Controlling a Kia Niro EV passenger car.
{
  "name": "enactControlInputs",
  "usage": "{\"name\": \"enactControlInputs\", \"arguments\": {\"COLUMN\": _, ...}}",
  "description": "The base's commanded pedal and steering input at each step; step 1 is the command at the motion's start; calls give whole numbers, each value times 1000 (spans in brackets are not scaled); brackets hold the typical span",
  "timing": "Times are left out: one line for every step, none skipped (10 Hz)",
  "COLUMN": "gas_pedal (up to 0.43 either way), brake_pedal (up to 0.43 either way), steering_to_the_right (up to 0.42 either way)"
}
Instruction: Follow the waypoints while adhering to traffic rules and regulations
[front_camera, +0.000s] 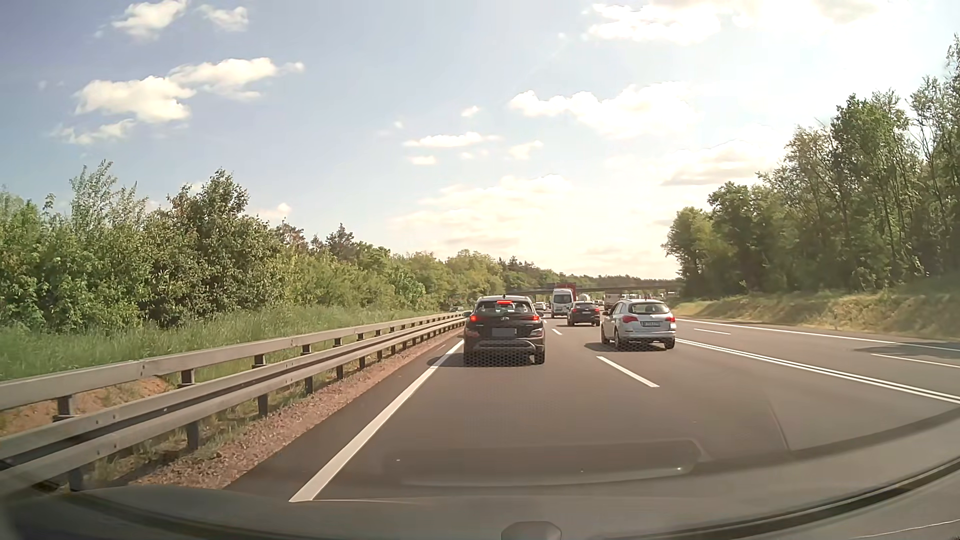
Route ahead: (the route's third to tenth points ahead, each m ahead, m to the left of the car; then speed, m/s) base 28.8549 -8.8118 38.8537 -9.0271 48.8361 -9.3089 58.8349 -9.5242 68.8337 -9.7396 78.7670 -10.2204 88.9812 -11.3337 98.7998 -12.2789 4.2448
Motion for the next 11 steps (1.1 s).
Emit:
{"name": "enactControlInputs", "arguments": {"gas_pedal": 59, "brake_pedal": 0, "steering_to_the_right": 4}}
{"name": "enactControlInputs", "arguments": {"gas_pedal": 59, "brake_pedal": 0, "steering_to_the_right": 4}}
{"name": "enactControlInputs", "arguments": {"gas_pedal": 59, "brake_pedal": 0, "steering_to_the_right": 5}}
{"name": "enactControlInputs", "arguments": {"gas_pedal": 59, "brake_pedal": 0, "steering_to_the_right": 4}}
{"name": "enactControlInputs", "arguments": {"gas_pedal": 59, "brake_pedal": 0, "steering_to_the_right": 5}}
{"name": "enactControlInputs", "arguments": {"gas_pedal": 59, "brake_pedal": 0, "steering_to_the_right": 4}}
{"name": "enactControlInputs", "arguments": {"gas_pedal": 59, "brake_pedal": 0, "steering_to_the_right": 4}}
{"name": "enactControlInputs", "arguments": {"gas_pedal": 59, "brake_pedal": 0, "steering_to_the_right": 4}}
{"name": "enactControlInputs", "arguments": {"gas_pedal": 59, "brake_pedal": 0, "steering_to_the_right": 4}}
{"name": "enactControlInputs", "arguments": {"gas_pedal": 59, "brake_pedal": 0, "steering_to_the_right": 4}}
{"name": "enactControlInputs", "arguments": {"gas_pedal": 59, "brake_pedal": 0, "steering_to_the_right": 4}}
